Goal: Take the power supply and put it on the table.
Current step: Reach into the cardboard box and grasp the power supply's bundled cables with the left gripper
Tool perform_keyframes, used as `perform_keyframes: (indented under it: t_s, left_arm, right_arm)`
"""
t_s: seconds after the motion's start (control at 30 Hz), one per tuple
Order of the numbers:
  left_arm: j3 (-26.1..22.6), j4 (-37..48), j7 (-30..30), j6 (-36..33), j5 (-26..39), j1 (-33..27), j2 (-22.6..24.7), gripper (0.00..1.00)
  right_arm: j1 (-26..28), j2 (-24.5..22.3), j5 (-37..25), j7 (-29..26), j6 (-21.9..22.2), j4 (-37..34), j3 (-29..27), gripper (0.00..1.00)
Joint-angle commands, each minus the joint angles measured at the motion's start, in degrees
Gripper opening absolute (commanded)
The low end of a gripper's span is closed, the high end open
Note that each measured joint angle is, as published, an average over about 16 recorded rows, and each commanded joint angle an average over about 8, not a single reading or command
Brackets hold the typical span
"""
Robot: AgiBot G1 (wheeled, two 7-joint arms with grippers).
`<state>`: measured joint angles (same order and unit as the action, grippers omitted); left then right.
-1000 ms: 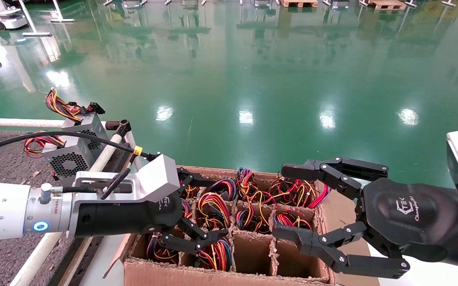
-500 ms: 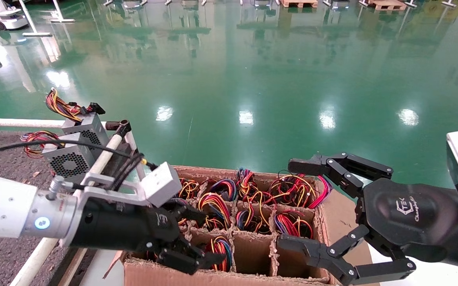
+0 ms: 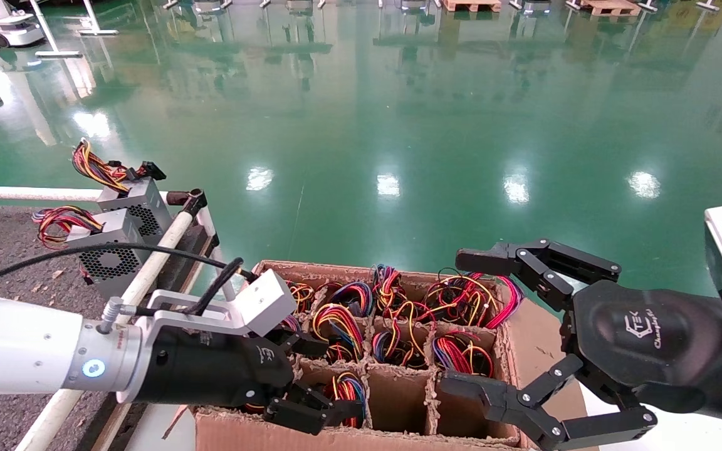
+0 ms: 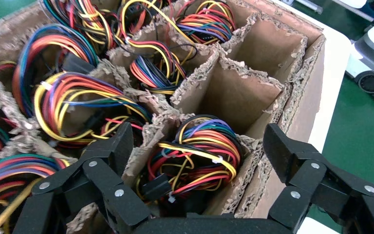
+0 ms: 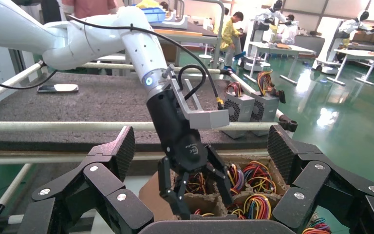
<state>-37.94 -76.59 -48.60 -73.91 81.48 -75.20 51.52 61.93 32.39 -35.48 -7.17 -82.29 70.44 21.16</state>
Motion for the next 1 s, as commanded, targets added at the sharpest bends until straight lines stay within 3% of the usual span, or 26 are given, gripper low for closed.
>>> perform_keyframes:
  t_s: [0.03,1.0]
  left_arm:
    - [-0.1,0.0,-0.5,0.7,0.3,0.5,0.3,0.00]
    - [-0.9,0.0,-1.5,3.0,2.5,2.3,0.7,0.00]
  right_arm:
    - [0.0,0.0,0.0,0.0,0.0,0.0,0.0,1.00]
    - [0.0,0.0,0.0,0.0,0.0,0.0,0.0,1.00]
